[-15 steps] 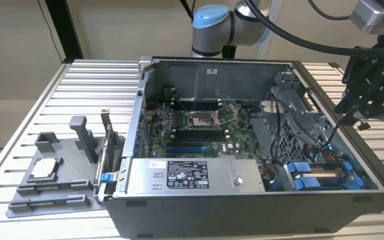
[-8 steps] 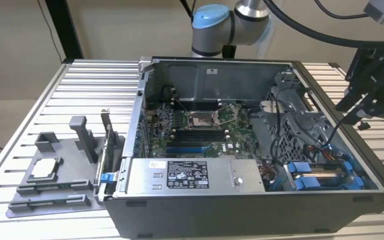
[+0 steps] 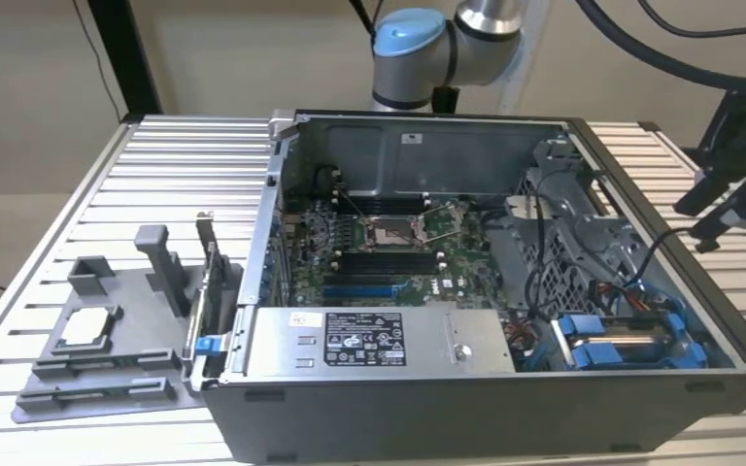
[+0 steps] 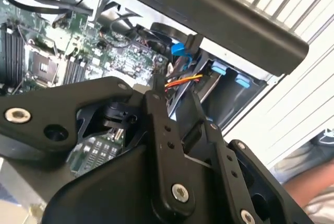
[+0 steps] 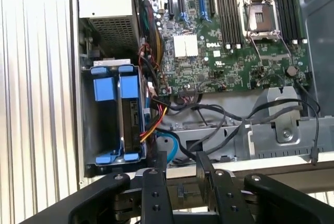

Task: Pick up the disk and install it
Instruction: 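Insert the first disk wire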

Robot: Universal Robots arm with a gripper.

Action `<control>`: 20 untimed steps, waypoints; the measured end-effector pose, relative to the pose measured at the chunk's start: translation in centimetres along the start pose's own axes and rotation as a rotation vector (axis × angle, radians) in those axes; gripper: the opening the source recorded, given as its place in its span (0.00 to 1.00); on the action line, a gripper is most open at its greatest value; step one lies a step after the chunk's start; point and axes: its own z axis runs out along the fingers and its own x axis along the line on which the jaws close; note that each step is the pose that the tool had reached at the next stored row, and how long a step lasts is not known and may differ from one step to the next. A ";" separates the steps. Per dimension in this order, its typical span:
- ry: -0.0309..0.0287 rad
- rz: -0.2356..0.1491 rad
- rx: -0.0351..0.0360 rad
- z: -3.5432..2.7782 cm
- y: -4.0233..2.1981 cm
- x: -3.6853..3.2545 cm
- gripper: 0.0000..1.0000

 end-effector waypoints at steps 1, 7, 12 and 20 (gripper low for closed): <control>0.0013 0.001 -0.0120 -0.06 -0.31 -0.04 1.00; 0.0061 0.005 -0.0545 -0.48 -2.70 -0.27 1.00; 0.0089 0.007 -0.0788 -0.34 -3.86 -0.05 1.00; 0.0108 0.008 -0.0955 0.65 -4.50 0.08 1.00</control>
